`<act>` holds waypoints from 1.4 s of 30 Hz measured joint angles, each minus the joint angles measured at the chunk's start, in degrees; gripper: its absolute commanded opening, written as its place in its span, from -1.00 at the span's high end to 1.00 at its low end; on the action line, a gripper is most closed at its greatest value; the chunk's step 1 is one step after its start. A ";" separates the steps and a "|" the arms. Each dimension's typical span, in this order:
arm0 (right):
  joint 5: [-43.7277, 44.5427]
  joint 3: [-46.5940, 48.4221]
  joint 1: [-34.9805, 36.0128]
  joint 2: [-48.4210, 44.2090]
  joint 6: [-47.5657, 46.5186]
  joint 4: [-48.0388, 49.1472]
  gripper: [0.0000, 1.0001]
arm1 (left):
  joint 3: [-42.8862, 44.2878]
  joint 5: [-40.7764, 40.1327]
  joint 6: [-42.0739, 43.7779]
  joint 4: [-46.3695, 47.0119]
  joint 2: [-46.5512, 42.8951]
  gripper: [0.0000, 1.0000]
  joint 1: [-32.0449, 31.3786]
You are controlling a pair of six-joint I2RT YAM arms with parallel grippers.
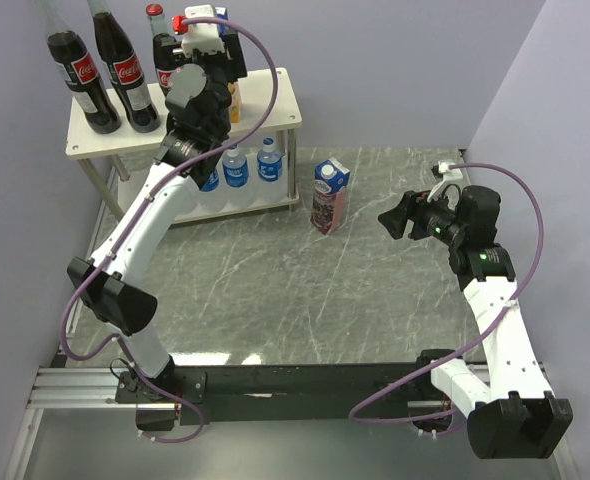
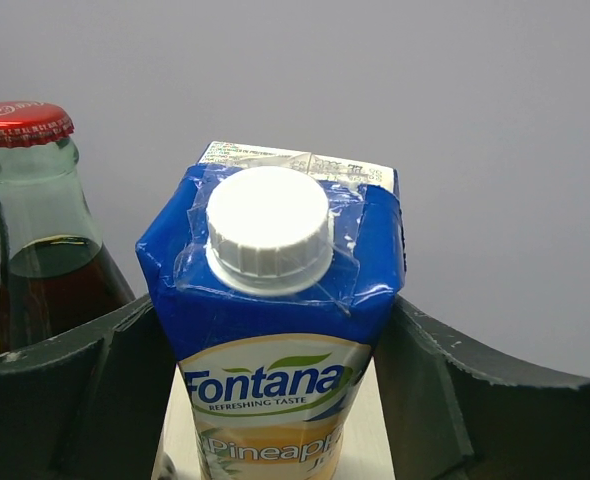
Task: Place and organize the beverage onto the shelf
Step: Place the drink on the shelf.
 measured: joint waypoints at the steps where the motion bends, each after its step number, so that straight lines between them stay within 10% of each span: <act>1: -0.02 0.00 0.00 0.00 0.00 0.00 -0.57 | 0.17 0.00 -0.13 -0.04 0.13 -0.42 0.04; 42: -1.27 0.00 -1.46 0.00 0.00 0.00 -0.57 | 5.84 2.12 -1.03 -0.83 5.25 -0.31 1.95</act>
